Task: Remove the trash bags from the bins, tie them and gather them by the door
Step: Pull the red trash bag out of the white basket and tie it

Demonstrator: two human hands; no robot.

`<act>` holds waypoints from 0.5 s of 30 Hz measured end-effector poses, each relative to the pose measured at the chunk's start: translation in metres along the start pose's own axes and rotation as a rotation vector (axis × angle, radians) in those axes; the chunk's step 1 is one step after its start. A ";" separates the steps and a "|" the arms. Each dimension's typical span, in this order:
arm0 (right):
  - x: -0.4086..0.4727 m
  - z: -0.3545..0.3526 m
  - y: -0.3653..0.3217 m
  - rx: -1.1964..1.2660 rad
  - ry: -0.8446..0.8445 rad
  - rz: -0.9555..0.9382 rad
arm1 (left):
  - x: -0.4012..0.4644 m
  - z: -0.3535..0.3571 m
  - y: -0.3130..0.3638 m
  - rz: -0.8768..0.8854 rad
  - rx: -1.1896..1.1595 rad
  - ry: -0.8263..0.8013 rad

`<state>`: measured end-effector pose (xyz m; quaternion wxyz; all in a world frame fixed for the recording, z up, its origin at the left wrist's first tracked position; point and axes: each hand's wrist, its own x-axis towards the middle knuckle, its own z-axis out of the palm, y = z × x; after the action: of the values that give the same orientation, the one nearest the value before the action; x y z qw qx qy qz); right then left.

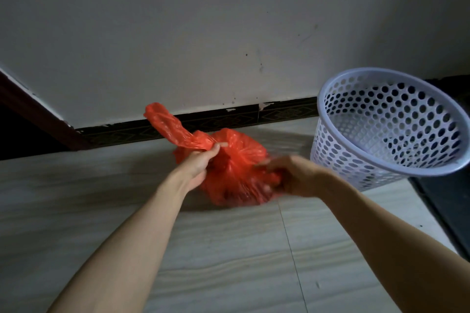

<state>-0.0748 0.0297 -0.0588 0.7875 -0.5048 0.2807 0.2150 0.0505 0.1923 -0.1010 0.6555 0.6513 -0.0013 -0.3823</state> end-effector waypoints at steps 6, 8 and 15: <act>0.010 0.005 0.017 -0.231 -0.164 0.135 | -0.002 0.008 0.009 -0.049 -0.189 -0.006; 0.013 0.001 0.019 -0.261 -0.175 0.175 | -0.002 0.011 0.011 -0.044 -0.185 -0.025; 0.007 -0.023 0.009 -0.522 0.165 0.078 | -0.001 0.009 0.008 0.086 0.016 0.091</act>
<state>-0.0806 0.0124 -0.0772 0.5965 -0.6953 0.2979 0.2684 0.0494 0.1838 -0.0919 0.6654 0.6725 -0.0024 -0.3240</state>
